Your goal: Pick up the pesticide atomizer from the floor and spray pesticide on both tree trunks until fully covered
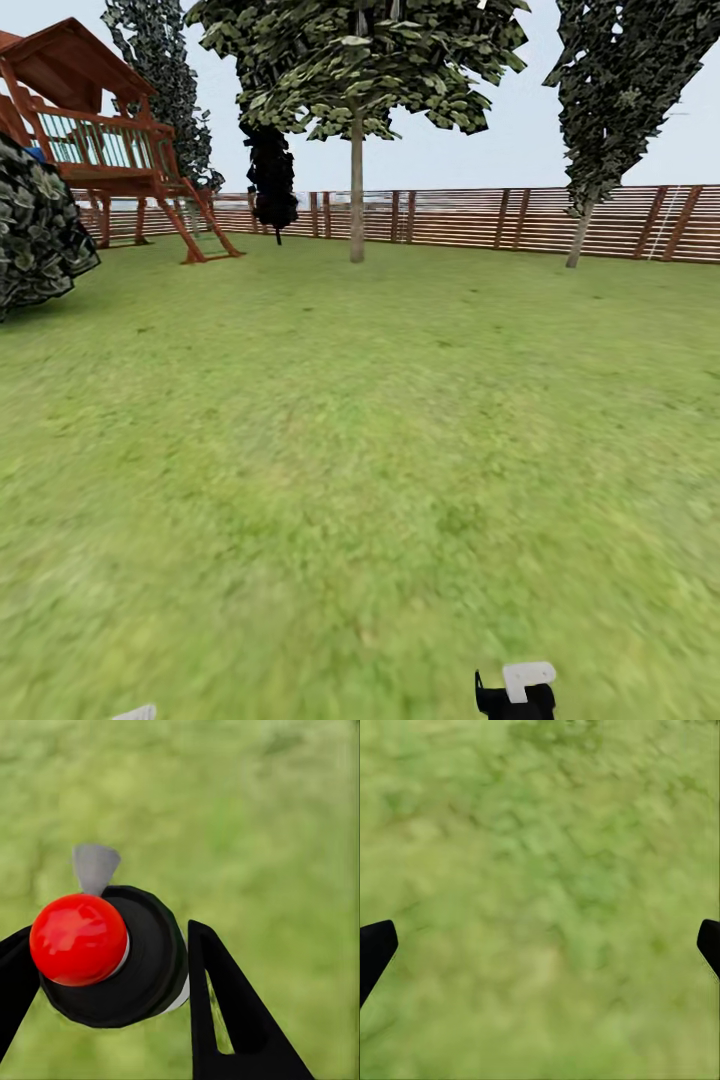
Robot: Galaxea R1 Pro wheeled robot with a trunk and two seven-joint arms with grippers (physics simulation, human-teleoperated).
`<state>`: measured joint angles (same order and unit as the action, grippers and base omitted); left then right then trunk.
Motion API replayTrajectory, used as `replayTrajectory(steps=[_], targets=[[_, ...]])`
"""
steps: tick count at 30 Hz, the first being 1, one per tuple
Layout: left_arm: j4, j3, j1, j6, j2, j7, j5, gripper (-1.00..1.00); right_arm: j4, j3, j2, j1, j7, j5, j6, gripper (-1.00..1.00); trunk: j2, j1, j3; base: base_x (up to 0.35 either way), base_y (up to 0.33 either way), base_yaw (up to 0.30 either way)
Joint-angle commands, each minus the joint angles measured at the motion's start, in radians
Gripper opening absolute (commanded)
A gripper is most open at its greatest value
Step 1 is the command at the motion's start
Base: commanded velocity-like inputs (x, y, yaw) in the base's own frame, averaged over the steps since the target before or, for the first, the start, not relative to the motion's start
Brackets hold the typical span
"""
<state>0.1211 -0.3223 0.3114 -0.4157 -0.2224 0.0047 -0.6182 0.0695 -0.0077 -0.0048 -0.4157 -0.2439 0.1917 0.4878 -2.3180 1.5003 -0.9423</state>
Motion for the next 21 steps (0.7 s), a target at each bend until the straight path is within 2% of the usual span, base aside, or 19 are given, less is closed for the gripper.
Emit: replayTrajectory(steps=[1,21], targets=[[0.000,0.000,0.000,0.000,0.000,0.000,0.000,-1.00,0.000,0.000,0.000,0.000,0.000,0.000,0.000,1.00,0.000,0.000,0.000,0.339,0.000,0.000],[0.000,0.000,0.000,0.000,0.001,0.000,0.000,-1.00,0.000,0.000,0.000,0.000,0.000,0.000,0.000,1.00,0.000,0.000,0.000,0.339,0.000,0.000]])
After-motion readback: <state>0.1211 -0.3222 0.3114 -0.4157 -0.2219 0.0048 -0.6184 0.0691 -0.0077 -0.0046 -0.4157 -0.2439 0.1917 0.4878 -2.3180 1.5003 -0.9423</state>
